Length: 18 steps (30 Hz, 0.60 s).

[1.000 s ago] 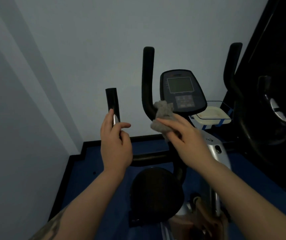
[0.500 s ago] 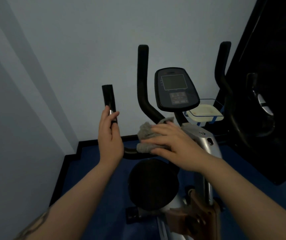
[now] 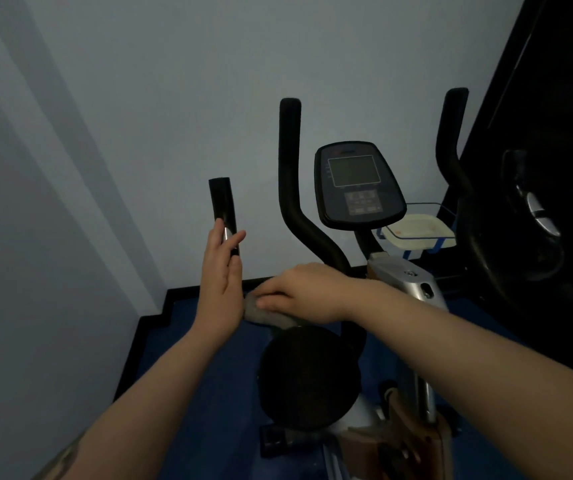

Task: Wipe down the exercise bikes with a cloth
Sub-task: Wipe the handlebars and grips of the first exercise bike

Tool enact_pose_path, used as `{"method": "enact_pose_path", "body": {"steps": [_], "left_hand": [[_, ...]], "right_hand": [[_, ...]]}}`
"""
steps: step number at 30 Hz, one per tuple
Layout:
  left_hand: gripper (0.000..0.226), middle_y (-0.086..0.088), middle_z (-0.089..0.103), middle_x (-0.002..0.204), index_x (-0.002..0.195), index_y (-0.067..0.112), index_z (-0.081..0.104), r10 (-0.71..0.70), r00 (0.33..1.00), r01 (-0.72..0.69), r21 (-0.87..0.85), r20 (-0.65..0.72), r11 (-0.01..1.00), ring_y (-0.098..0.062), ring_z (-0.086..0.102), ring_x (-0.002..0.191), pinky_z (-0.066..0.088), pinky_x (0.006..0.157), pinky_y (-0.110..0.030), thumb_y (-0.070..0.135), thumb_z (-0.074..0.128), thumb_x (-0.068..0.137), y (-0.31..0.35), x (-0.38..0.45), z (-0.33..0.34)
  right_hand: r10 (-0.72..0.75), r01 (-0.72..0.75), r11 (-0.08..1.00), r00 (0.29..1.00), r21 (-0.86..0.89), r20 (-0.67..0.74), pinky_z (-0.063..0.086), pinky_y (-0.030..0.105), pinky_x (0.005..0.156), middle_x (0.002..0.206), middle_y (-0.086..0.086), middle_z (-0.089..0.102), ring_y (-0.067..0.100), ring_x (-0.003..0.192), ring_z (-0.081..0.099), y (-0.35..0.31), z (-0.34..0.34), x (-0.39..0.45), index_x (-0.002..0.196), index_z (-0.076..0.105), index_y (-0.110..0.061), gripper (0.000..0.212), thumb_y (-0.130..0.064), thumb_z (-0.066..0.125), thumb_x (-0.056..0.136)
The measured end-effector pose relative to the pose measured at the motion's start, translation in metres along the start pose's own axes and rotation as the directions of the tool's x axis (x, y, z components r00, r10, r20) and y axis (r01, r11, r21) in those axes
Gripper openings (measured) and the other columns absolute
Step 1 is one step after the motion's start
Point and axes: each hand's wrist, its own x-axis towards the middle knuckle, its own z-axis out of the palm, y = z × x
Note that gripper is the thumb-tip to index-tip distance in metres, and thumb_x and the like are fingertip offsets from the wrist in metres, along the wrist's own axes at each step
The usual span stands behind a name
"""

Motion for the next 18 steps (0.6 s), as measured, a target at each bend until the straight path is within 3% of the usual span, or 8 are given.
{"method": "enact_pose_path", "body": {"steps": [5,6,9,11,13,15,18], "left_hand": [[0.041,0.007,0.006,0.158,0.143,0.011,0.039,-0.003,0.997,0.002,0.007,0.083,1.000,0.000,0.007,0.144,0.009,0.110,-0.003,0.003,0.032,0.104,0.001,0.000,-0.007],[0.041,0.007,0.006,0.158,0.144,0.011,0.038,-0.009,0.996,0.009,0.004,0.086,1.000,0.002,0.007,0.144,0.008,0.110,-0.003,0.004,0.031,0.104,0.001,0.000,-0.008],[0.041,0.006,0.006,0.158,0.144,0.010,0.038,-0.023,0.996,0.024,-0.007,0.085,1.000,0.000,0.007,0.144,0.008,0.111,-0.005,0.004,0.031,0.104,0.003,-0.001,-0.007],[0.041,0.005,0.005,0.159,0.144,0.011,0.037,-0.032,0.994,0.034,-0.013,0.100,0.999,-0.001,0.007,0.145,0.008,0.112,-0.005,0.004,0.030,0.104,0.005,-0.001,-0.008],[0.042,0.006,0.004,0.159,0.145,0.012,0.035,-0.036,0.992,0.039,-0.019,0.121,0.999,0.000,0.007,0.145,0.008,0.111,-0.004,0.005,0.030,0.104,0.006,-0.001,-0.010],[0.043,0.008,0.002,0.159,0.146,0.015,0.033,-0.051,0.986,0.056,-0.026,0.159,0.998,0.001,0.005,0.145,0.007,0.110,-0.002,0.005,0.030,0.104,0.005,-0.001,-0.012],[0.044,0.013,-0.001,0.159,0.146,0.023,0.028,-0.059,0.981,0.067,-0.039,0.187,0.997,0.003,0.003,0.145,0.006,0.110,-0.003,0.008,0.030,0.105,0.003,-0.001,-0.014]], "right_hand": [[-0.048,0.067,0.976,0.994,-0.206,0.097,0.033,0.042,0.110,0.126,0.003,0.062,0.025,0.121,0.050,0.017,-0.008,-0.020,0.148,0.033,-0.032,0.053,-0.053,0.031,0.099],[-0.031,0.053,0.972,0.995,-0.230,0.099,0.036,0.044,0.107,0.123,0.003,0.063,0.025,0.118,0.053,0.016,-0.008,-0.019,0.145,0.037,-0.031,0.051,-0.053,0.030,0.100],[0.010,0.016,0.960,0.996,-0.279,0.090,0.047,0.038,0.074,0.099,0.004,0.061,0.023,0.089,0.059,0.000,-0.001,-0.001,0.121,0.051,-0.018,0.036,-0.041,0.028,0.105],[0.040,-0.028,0.994,0.993,-0.110,0.111,0.043,0.035,0.071,0.089,0.004,0.055,0.021,0.081,0.054,-0.008,0.005,0.014,0.107,0.051,-0.016,0.032,-0.033,0.024,0.107],[0.066,-0.078,0.992,0.991,0.097,0.119,0.035,0.033,0.070,0.079,-0.002,0.049,0.015,0.073,0.048,-0.005,0.004,0.016,0.094,0.049,-0.017,0.038,-0.038,0.020,0.106],[0.019,-0.024,0.999,0.989,0.032,0.149,0.031,0.031,0.069,0.079,-0.005,0.049,0.010,0.067,0.044,0.000,0.001,0.005,0.099,0.049,-0.017,0.039,-0.042,0.021,0.105],[-0.004,0.027,0.992,0.984,-0.126,0.180,0.035,0.032,0.070,0.101,0.003,0.060,0.015,0.079,0.052,0.009,0.004,-0.005,0.124,0.047,-0.017,0.045,-0.048,0.023,0.103]]}}
